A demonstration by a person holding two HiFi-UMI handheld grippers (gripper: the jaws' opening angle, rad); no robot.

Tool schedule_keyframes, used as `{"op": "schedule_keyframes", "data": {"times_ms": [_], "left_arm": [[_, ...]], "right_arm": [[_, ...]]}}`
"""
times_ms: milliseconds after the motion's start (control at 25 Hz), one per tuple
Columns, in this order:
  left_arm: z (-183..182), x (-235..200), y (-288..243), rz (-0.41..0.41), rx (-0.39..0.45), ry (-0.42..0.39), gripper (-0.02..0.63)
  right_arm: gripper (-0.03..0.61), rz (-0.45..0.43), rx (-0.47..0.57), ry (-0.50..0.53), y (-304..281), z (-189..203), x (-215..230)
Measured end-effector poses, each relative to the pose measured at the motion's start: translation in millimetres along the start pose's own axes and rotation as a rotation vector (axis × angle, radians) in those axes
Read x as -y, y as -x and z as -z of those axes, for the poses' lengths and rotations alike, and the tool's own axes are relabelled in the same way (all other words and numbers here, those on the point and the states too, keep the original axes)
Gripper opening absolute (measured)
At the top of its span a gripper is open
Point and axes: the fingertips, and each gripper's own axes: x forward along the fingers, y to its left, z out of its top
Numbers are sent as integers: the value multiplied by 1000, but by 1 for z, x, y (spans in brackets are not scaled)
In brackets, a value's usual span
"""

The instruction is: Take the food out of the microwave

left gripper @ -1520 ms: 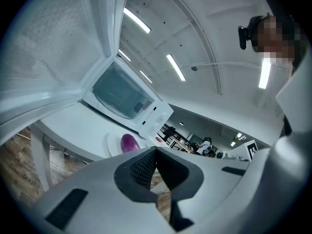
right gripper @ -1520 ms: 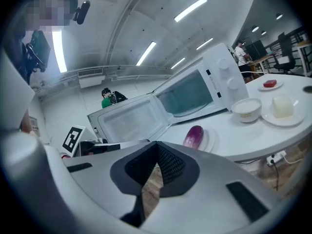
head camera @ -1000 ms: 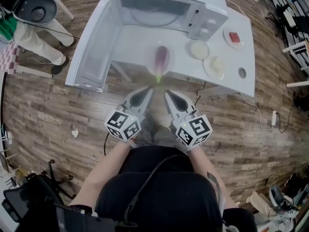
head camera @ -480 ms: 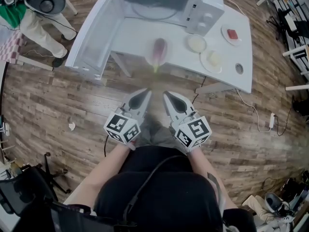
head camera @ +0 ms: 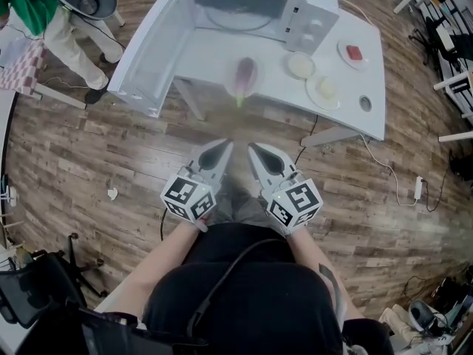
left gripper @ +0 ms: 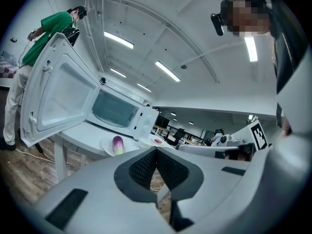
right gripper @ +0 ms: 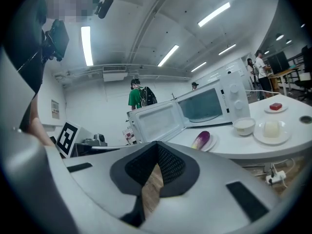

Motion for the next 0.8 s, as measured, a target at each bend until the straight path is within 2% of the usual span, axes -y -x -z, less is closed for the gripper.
{"op": "schedule_keyframes", "data": {"times_ms": [800], "left_arm": [[6, 24, 13, 1, 11, -30, 11]], "right_arm": [[18, 13, 35, 10, 31, 1, -12]]}}
